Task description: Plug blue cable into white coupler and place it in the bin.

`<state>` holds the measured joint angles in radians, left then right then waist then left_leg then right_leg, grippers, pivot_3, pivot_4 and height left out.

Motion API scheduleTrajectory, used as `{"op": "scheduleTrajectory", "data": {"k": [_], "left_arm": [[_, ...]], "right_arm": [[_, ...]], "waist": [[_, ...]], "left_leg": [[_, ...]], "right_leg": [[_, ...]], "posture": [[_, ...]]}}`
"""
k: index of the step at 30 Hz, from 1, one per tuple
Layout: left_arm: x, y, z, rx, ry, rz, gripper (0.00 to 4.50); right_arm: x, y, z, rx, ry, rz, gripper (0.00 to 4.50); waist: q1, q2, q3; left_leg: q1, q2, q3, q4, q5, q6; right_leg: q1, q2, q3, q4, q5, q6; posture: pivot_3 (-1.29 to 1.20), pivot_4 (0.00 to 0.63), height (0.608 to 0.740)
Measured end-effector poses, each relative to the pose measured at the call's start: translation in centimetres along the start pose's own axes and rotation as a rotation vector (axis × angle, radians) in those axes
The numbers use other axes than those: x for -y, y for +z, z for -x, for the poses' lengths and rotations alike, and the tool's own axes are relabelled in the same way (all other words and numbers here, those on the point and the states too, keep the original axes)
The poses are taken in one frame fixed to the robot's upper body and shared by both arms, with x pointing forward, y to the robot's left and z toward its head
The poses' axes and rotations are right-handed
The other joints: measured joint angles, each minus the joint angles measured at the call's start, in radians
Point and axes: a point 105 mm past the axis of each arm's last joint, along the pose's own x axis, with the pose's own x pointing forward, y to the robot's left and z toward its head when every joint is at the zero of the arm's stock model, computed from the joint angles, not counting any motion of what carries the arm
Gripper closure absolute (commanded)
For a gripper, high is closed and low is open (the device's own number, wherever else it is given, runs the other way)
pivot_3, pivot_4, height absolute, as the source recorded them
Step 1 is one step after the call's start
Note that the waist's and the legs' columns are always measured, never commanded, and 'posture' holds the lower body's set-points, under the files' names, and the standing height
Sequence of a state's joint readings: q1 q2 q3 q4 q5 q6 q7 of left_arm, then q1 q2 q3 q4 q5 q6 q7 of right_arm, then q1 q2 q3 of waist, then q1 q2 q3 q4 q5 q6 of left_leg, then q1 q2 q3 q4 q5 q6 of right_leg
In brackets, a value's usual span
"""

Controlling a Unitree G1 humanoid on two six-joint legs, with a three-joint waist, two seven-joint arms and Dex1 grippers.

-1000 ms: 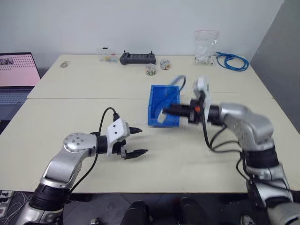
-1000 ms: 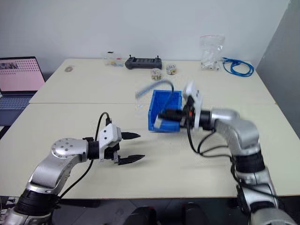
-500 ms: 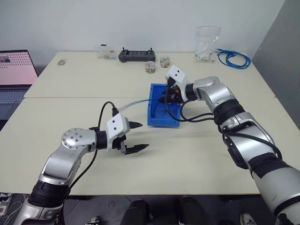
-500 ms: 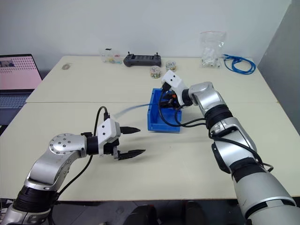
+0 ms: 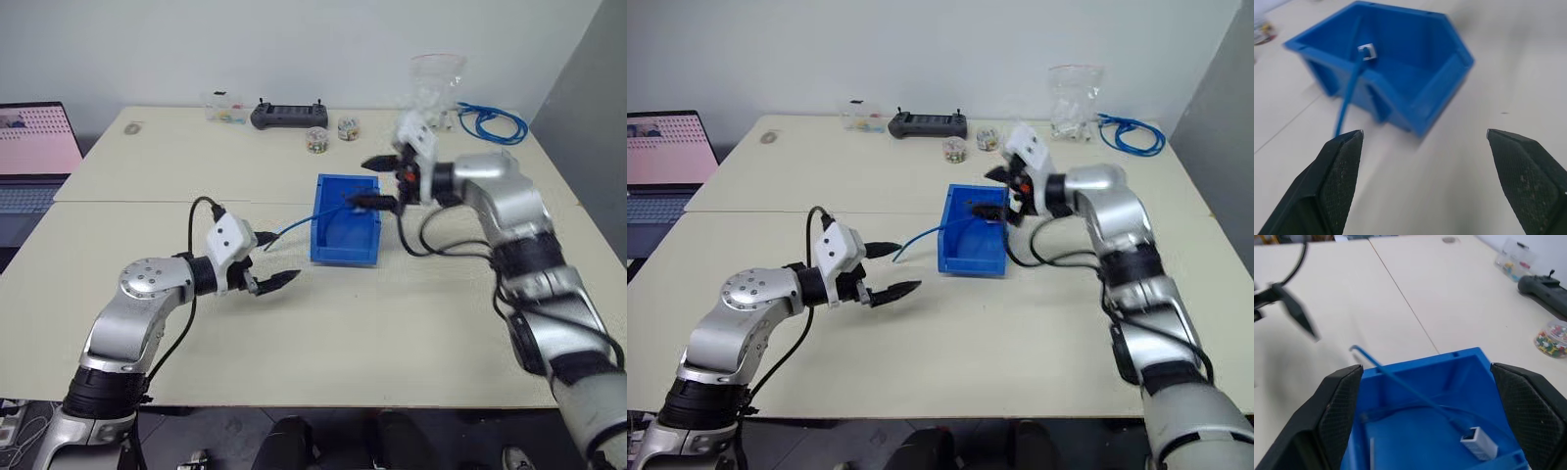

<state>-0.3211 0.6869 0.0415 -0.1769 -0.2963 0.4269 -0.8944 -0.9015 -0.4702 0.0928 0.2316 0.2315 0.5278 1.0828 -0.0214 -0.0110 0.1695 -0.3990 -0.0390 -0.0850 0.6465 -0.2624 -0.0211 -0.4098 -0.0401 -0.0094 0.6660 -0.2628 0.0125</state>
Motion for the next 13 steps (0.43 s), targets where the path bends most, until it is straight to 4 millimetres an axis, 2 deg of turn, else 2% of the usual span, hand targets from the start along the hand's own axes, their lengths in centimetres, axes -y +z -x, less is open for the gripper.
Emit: {"op": "scheduleTrajectory", "data": {"k": [4, 7, 9, 11, 13], "left_arm": [[-1.7, -0.7, 2.0, -0.017, 0.144, 0.033, 0.28], [-1.9, -1.1, 2.9, -0.031, 0.178, 0.062, 0.28], [-1.6, -1.8, 3.4, -0.058, 0.189, 0.082, 0.28], [-1.5, -2.5, 3.9, -0.074, 0.197, 0.124, 0.28], [-1.3, -2.7, 4.0, -0.082, 0.191, 0.144, 0.28]], "right_arm": [[-3.1, -2.7, 4.4, -0.003, -0.073, -0.109, 0.08], [-4.4, -3.2, 6.1, -0.024, -0.119, -0.114, 0.08], [-5.5, -4.3, 7.1, -0.051, -0.149, -0.132, 0.08], [-6.0, -5.6, 7.7, -0.077, -0.185, -0.174, 0.08], [-6.0, -6.0, 7.9, -0.088, -0.213, -0.188, 0.08]], "waist": [[-0.002, 0.000, 0.000], [-0.009, 0.000, 0.000], [-0.007, 0.000, 0.000], [-0.007, 0.000, 0.000], [-0.007, 0.000, 0.000]], "left_leg": [[0.000, 0.000, 0.001, 0.000, 0.000, 0.001], [0.002, 0.000, 0.002, 0.000, -0.001, 0.002], [0.006, 0.001, 0.001, -0.001, -0.001, 0.002], [0.006, 0.001, 0.001, 0.000, -0.001, 0.002], [0.007, 0.001, 0.003, 0.001, 0.000, 0.002]], "right_leg": [[0.000, -0.001, 0.001, 0.000, 0.000, 0.000], [0.001, 0.000, 0.001, 0.001, 0.000, 0.000], [0.004, 0.001, 0.000, 0.001, 0.000, 0.000], [0.004, 0.001, 0.000, 0.002, 0.000, 0.001], [0.004, 0.001, 0.002, 0.004, -0.001, 0.003]], "posture": [[0.00, 0.150, 0.740], [0.00, 0.150, 0.740], [0.00, 0.150, 0.740], [0.00, 0.150, 0.740], [0.00, 0.150, 0.740]]}}
